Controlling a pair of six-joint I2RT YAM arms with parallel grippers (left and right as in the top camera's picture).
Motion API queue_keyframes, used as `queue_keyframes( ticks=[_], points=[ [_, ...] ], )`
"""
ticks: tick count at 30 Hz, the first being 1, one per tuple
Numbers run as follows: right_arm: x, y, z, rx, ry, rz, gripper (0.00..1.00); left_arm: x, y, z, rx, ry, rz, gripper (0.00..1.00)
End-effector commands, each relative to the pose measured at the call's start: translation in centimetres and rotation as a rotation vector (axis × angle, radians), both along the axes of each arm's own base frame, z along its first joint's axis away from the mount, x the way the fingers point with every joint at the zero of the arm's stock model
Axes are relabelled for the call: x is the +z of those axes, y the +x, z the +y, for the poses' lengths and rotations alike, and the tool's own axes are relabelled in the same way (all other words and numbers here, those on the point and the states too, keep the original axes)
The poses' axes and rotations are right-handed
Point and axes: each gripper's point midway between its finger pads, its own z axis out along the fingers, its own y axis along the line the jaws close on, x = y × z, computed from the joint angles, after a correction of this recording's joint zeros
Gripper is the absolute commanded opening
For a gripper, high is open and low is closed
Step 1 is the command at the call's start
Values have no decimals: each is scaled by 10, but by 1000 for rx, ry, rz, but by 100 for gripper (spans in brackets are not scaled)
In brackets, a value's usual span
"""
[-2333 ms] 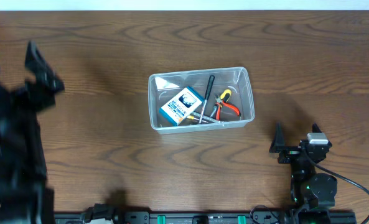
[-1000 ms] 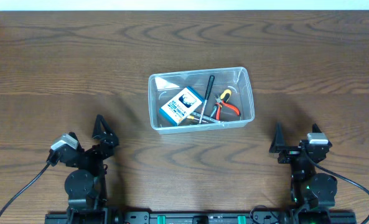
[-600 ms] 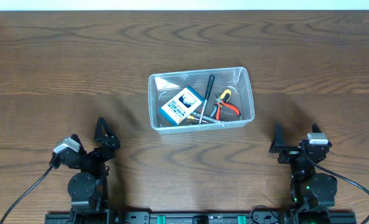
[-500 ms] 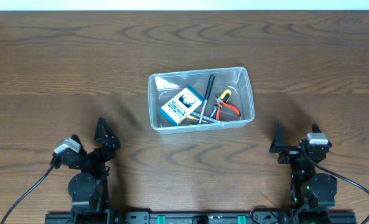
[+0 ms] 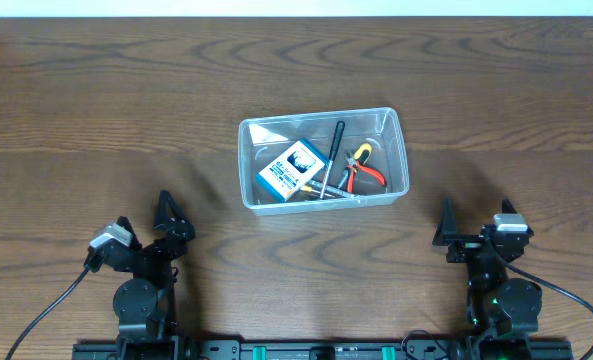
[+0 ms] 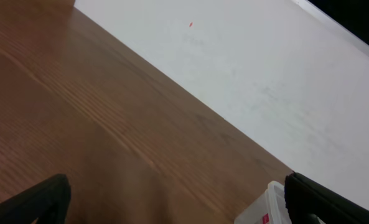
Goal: Pack container
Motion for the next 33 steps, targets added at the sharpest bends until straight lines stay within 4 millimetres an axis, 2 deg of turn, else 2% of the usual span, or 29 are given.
queue_keyframes(
  ticks=[1,6,14,33],
  points=[
    [0,0,-4,-18,2,-3,99,-14,1,-4,-28,66,47,98],
    [0,0,-4,-19,2,-3,99,-14,2,-13,-104,302,91,98],
    [0,0,-4,-19,2,-3,99,-16,3,-17,-150,488,126,98],
    [0,0,-4,-18,2,-3,99,-18,3,-17,-154,511,141,98]
  ],
)
